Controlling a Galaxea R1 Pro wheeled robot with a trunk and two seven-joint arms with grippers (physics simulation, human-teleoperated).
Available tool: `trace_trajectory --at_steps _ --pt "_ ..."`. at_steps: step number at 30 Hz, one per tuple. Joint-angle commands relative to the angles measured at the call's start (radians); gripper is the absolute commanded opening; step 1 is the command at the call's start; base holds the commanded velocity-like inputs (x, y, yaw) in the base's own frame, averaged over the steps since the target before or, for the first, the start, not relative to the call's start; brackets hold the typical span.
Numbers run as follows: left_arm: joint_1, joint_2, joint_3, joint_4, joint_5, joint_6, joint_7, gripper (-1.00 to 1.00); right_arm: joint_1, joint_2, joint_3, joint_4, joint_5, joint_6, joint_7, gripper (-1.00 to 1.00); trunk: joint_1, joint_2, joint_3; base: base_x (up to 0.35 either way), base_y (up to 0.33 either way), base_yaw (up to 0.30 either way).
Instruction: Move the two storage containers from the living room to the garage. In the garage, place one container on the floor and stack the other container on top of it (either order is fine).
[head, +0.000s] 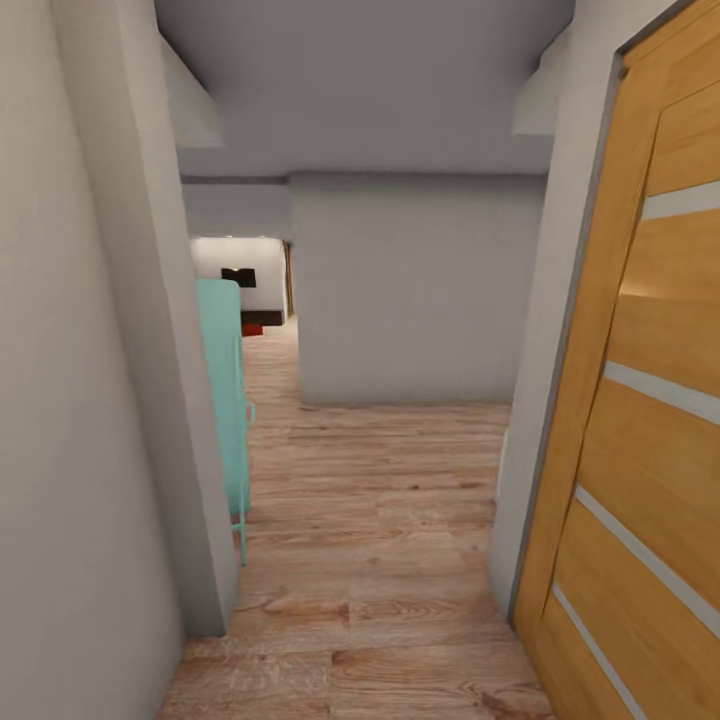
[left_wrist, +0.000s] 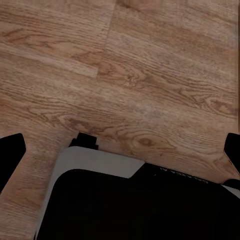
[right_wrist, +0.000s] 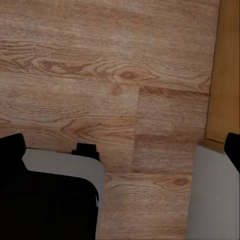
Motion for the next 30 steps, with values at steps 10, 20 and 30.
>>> trace_trajectory --at_steps 10,20,30 --pt "-0.001 0.000 -0.002 0.001 0.004 -0.003 -0.001 1.00 -0.001 -0.001 -0.005 0.003 0.010 -0.003 -0.003 1.00 0.001 -0.001 -0.001 0.322 0.000 0.000" --pt "-0.001 0.000 -0.002 0.001 0.004 -0.003 -0.001 1.00 -0.001 -0.001 -0.005 0.003 0.011 -0.001 -0.004 1.00 0.001 -0.001 -0.001 0.322 0.000 0.000" --pt "-0.001 0.000 -0.002 0.001 0.004 -0.003 -0.001 1.00 -0.001 0.002 -0.008 0.003 0.008 -0.005 -0.004 1.00 0.001 -0.001 -0.001 0.322 0.000 0.000"
